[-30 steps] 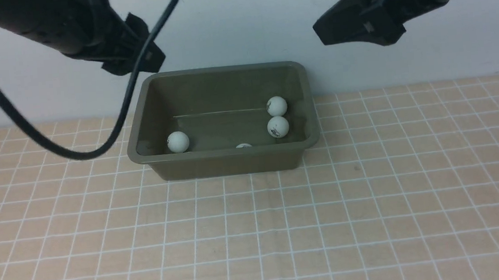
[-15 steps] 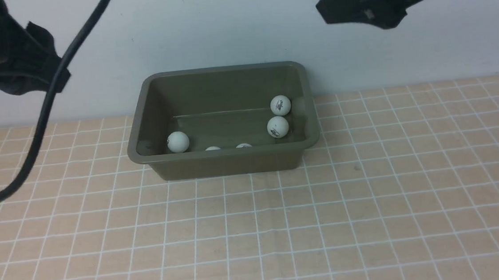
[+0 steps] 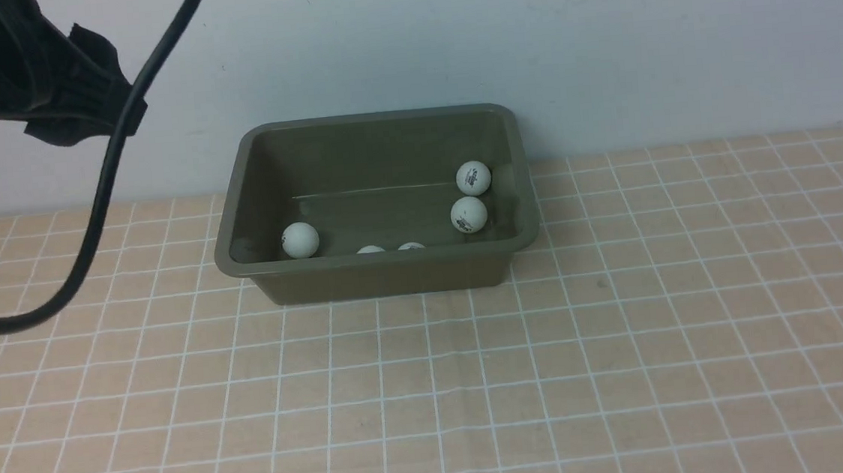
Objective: Put the table tennis balls into the box on the light coffee tablecloth.
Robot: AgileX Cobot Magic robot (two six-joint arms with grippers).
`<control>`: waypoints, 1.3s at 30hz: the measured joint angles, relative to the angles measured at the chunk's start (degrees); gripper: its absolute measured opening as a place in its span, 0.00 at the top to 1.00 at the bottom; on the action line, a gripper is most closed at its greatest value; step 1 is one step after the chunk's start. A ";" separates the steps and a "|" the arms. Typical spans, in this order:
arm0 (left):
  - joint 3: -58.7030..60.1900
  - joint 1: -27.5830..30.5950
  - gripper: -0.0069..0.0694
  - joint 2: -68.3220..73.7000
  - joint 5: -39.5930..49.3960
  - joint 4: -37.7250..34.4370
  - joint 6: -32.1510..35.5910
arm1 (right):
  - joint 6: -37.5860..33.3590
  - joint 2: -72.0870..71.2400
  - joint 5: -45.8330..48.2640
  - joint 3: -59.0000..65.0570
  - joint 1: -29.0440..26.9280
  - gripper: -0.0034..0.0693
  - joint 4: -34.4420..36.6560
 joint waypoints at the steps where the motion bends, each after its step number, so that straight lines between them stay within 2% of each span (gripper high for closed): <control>1: 0.00 0.00 0.46 0.00 -0.10 0.00 0.00 | 0.34 -0.32 0.14 0.15 0.00 0.25 -0.25; 5: 0.00 0.00 0.46 0.00 -0.11 -0.76 0.00 | 2.78 -8.28 0.50 8.39 0.00 0.25 -6.53; 8: 0.00 0.00 0.46 0.00 -0.11 -2.69 0.22 | 3.05 -13.77 -1.47 18.22 0.00 0.25 -7.55; 11: 0.00 0.00 0.46 0.00 -0.11 -4.42 0.89 | 3.10 -17.44 -4.94 25.47 0.00 0.25 -6.04; 12: 0.00 0.00 0.46 0.00 -0.11 -5.47 1.50 | 3.10 -20.88 -8.64 31.85 0.00 0.25 -4.28; 16: 0.00 0.00 0.46 0.00 -0.11 -8.17 2.63 | 3.10 -28.08 -17.94 43.98 0.00 0.25 -0.85; 21: 0.00 0.00 0.46 0.00 -0.11 -11.45 4.98 | 3.10 -34.65 -28.76 56.48 0.00 0.25 0.80; 27: 0.00 0.00 0.46 0.00 -0.11 -13.63 6.63 | 3.10 -36.19 -38.09 66.65 0.00 0.25 1.01; 32: 0.00 0.00 0.46 0.00 -0.11 -13.75 6.63 | 3.10 -36.19 -38.92 70.23 0.00 0.25 1.01; 39: 0.00 0.00 0.46 0.00 -0.06 -14.82 6.63 | 3.10 -36.26 -34.82 74.08 0.00 0.25 1.01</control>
